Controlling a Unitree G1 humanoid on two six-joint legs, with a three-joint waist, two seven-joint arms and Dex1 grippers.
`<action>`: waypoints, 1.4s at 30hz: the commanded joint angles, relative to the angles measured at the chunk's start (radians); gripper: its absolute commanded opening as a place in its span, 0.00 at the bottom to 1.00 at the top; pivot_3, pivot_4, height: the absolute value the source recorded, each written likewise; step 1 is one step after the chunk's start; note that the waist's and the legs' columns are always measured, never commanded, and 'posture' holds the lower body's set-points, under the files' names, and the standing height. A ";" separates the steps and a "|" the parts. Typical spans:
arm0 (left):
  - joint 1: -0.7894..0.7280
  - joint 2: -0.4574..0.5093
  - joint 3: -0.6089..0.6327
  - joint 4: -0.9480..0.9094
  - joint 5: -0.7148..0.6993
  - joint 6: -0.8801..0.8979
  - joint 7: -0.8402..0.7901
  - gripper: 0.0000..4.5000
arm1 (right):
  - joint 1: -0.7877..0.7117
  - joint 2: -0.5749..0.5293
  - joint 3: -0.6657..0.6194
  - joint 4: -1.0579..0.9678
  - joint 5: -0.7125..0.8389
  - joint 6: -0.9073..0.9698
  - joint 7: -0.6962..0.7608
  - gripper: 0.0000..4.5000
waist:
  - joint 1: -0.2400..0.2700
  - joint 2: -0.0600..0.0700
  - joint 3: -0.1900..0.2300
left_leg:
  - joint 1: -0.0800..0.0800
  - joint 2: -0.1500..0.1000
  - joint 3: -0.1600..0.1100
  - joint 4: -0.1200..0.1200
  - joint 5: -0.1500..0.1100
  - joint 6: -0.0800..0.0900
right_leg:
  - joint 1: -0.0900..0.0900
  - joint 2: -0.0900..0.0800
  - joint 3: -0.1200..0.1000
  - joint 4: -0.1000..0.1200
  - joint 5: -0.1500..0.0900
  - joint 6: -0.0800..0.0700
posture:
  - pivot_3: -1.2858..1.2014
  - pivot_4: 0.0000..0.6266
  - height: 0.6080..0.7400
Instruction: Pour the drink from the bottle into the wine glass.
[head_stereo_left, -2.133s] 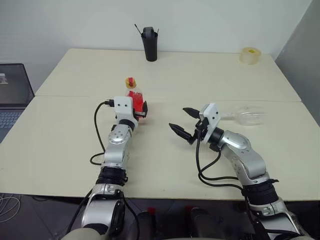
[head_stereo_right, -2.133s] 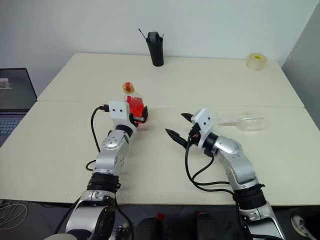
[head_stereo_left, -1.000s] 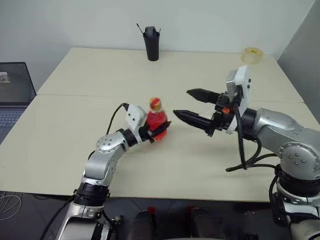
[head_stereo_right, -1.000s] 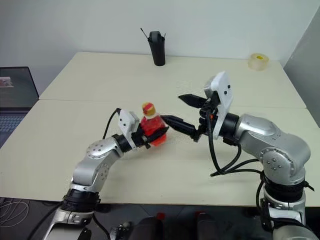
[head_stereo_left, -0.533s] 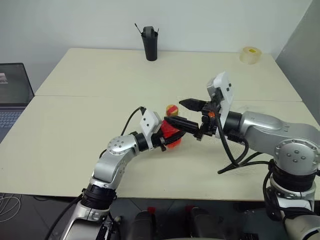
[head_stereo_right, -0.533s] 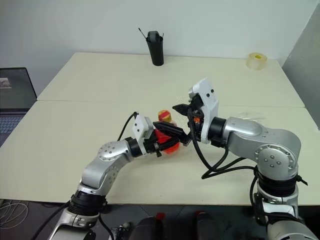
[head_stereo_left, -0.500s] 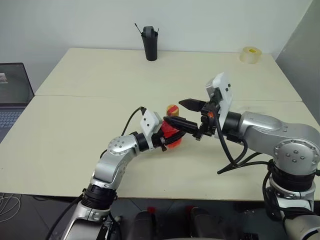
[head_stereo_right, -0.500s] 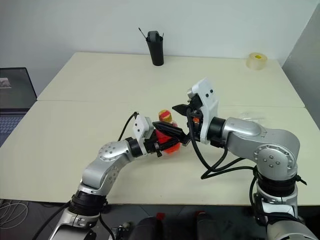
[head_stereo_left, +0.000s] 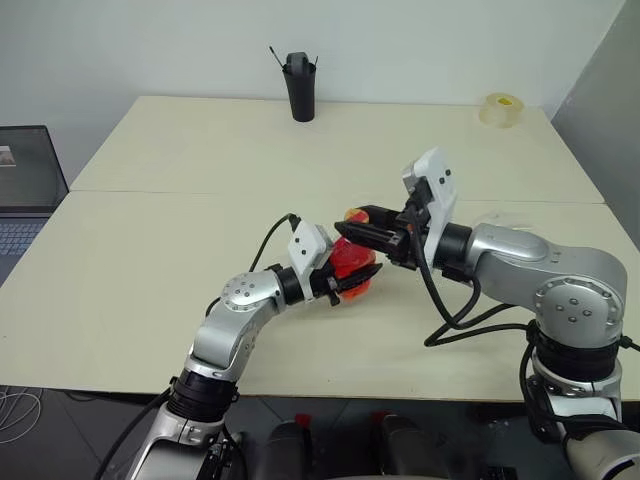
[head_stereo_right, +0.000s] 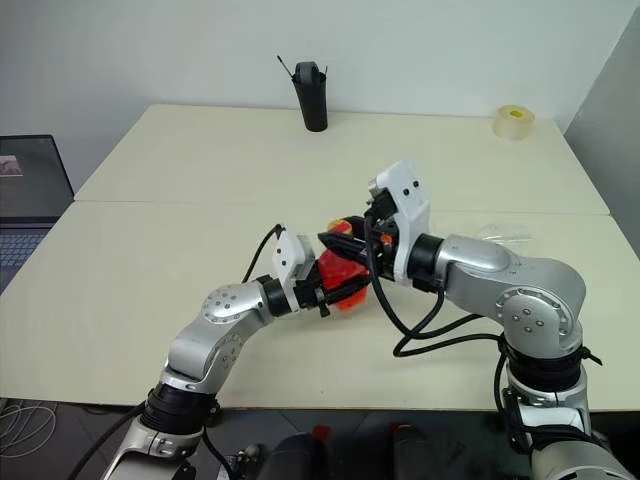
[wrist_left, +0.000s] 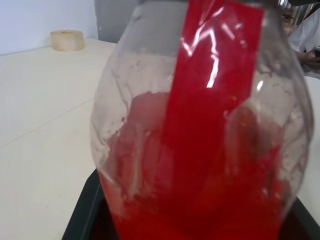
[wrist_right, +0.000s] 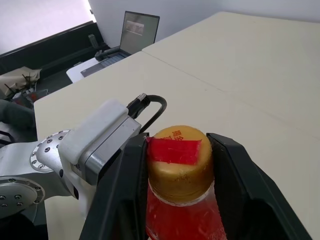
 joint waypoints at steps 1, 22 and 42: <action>0.000 -0.004 0.000 -0.066 -0.015 -0.011 -0.006 0.41 | -0.019 -0.020 -0.032 -0.009 -0.006 -0.029 0.022 0.33 | 0.000 0.000 0.000 | 0.000 0.000 0.000 0.000 0.000 0.000 | 0.000 0.000 0.000 0.000 0.000 0.000 | 0.52 0.24 1.00; -0.045 -0.012 -0.047 -0.037 -0.019 0.019 -0.084 0.29 | -0.156 -0.252 0.135 0.338 -0.229 -0.360 0.956 0.32 | 0.004 0.001 0.002 | -0.001 0.000 0.000 0.001 0.000 0.001 | 0.000 -0.001 -0.001 -0.003 0.000 0.000 | 0.52 0.24 1.00; -0.068 -0.041 -0.046 0.075 0.041 -0.061 -0.057 0.28 | -0.006 -0.185 -0.219 -0.142 0.112 0.132 0.121 0.92 | 0.001 0.001 0.002 | -0.004 0.000 -0.003 0.001 0.000 0.001 | 0.000 -0.001 0.000 -0.003 0.000 0.000 | 0.52 0.24 1.00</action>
